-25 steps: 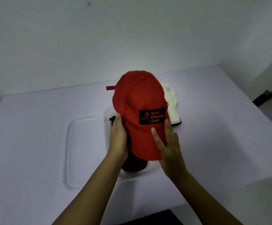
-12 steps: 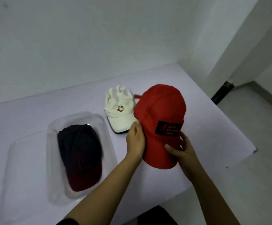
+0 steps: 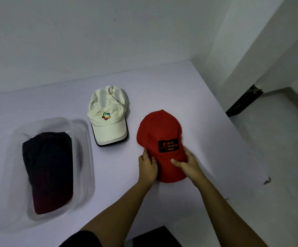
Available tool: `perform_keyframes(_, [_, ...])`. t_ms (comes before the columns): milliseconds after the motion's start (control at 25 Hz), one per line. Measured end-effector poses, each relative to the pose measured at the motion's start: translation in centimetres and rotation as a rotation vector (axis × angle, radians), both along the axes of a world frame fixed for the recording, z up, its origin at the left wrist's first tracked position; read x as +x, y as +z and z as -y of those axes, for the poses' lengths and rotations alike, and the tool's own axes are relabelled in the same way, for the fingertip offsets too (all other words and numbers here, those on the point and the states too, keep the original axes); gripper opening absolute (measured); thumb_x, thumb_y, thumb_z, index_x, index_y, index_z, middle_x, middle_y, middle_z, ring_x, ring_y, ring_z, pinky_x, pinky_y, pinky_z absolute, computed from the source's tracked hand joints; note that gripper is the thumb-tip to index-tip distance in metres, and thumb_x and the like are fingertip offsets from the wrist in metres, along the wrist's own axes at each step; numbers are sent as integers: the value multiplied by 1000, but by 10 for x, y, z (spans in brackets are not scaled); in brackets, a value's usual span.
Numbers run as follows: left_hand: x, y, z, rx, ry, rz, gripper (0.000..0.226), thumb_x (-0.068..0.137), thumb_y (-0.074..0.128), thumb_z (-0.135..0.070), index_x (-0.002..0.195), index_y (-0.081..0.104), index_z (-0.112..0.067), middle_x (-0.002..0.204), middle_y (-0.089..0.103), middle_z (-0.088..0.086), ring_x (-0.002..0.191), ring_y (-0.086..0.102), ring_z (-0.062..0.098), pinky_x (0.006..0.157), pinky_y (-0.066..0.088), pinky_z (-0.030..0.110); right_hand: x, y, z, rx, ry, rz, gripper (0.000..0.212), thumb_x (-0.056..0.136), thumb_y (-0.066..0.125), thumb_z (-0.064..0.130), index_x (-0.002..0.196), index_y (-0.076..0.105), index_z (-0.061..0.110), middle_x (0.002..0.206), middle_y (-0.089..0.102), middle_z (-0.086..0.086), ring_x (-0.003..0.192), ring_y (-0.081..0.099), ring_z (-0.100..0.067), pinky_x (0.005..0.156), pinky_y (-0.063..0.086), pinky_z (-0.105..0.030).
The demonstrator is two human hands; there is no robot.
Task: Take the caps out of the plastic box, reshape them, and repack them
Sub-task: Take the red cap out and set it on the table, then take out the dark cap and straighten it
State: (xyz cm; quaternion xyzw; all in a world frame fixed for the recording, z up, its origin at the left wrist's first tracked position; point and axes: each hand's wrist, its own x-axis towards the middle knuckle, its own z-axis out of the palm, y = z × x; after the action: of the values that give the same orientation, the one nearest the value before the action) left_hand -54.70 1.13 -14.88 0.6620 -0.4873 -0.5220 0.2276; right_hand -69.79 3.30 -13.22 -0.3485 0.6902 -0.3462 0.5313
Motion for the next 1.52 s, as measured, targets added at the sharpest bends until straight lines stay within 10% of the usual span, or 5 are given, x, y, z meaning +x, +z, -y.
perform_keyframes(280, [1, 23, -1, -79, -30, 45, 57, 95, 34, -2, 149, 17, -4, 153, 29, 12, 142, 27, 27, 116, 16, 25, 10, 4, 6, -44, -89, -384, 75, 75, 71, 33, 141, 38, 22, 151, 32, -10, 141, 24, -27, 115, 23, -48])
perform_keyframes(560, [111, 84, -2, -334, 227, 23, 53, 99, 35, -7, 149, 20, -14, 155, 25, -4, 136, 22, 0, 104, 14, 3, 138, 47, 44, -618, 10, -376, 50, 80, 54, 3, 130, 51, 12, 139, 47, -7, 130, 40, -12, 109, 32, -26])
perform_keyframes(680, [193, 92, -7, -383, 393, 77, 51, 99, 36, -10, 148, 24, -13, 155, 28, -2, 140, 24, 6, 113, 19, 19, 222, 52, 42, -672, 157, -278, 48, 81, 49, -1, 127, 52, 11, 132, 51, -4, 124, 42, -6, 106, 31, -13])
perform_keyframes(1120, [335, 9, -24, 269, 498, -15, 63, 84, 31, -40, 142, 35, -13, 140, 48, 16, 126, 47, 35, 109, 36, 48, 381, 23, 30, 163, 380, -36, 65, 98, 36, 31, 150, 1, 12, 158, 12, -10, 143, 21, -28, 117, 21, -40])
perform_keyframes(1520, [320, 94, -34, 18, 730, -435, 23, 93, 45, -21, 115, 39, -15, 108, 55, 7, 92, 55, 15, 83, 49, 38, 353, 99, 32, -159, 412, 45, 46, 96, 45, 28, 140, 32, 33, 148, 34, 2, 131, 39, -15, 111, 34, -38])
